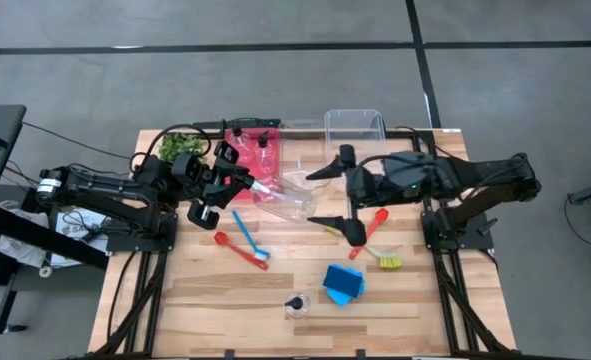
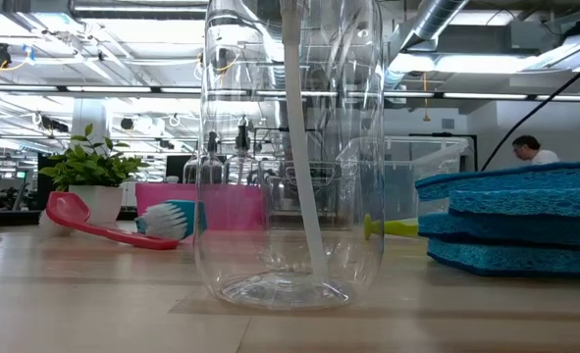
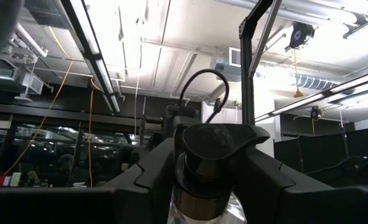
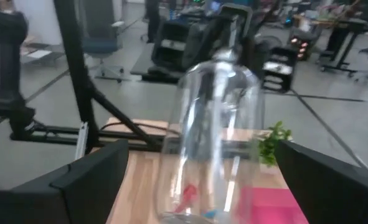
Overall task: Pick & Place Kitchen Sink Supplies
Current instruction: Put the spray bottle into the pink bin
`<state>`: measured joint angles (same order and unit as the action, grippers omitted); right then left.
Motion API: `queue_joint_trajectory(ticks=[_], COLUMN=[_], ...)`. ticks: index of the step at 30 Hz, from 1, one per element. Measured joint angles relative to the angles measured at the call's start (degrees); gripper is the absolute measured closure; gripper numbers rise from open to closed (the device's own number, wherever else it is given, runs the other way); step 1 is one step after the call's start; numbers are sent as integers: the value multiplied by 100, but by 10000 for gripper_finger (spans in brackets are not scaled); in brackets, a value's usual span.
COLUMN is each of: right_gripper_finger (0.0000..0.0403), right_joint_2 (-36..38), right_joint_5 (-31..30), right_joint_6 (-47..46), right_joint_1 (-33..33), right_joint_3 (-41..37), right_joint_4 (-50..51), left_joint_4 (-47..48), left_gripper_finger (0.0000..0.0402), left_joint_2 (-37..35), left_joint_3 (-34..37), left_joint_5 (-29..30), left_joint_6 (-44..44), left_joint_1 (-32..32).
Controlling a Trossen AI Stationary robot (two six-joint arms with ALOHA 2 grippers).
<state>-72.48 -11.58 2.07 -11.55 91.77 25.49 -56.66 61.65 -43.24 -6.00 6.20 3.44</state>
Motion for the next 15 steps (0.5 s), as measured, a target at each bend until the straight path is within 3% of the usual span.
queue_joint_trajectory(ticks=[10,15], right_gripper_finger=[5,6], right_joint_2=[344,452], right_joint_5=[-393,-393], right_joint_6=[-65,-351], right_joint_1=[-4,-11], right_joint_3=[0,0], right_joint_4=[137,411], left_joint_4=[110,1050], left_gripper_finger=[259,259], left_joint_2=[-141,-743], left_joint_3=[2,2], left_joint_5=[-5,138], left_joint_6=[-64,-453], left_joint_1=[-75,-291])
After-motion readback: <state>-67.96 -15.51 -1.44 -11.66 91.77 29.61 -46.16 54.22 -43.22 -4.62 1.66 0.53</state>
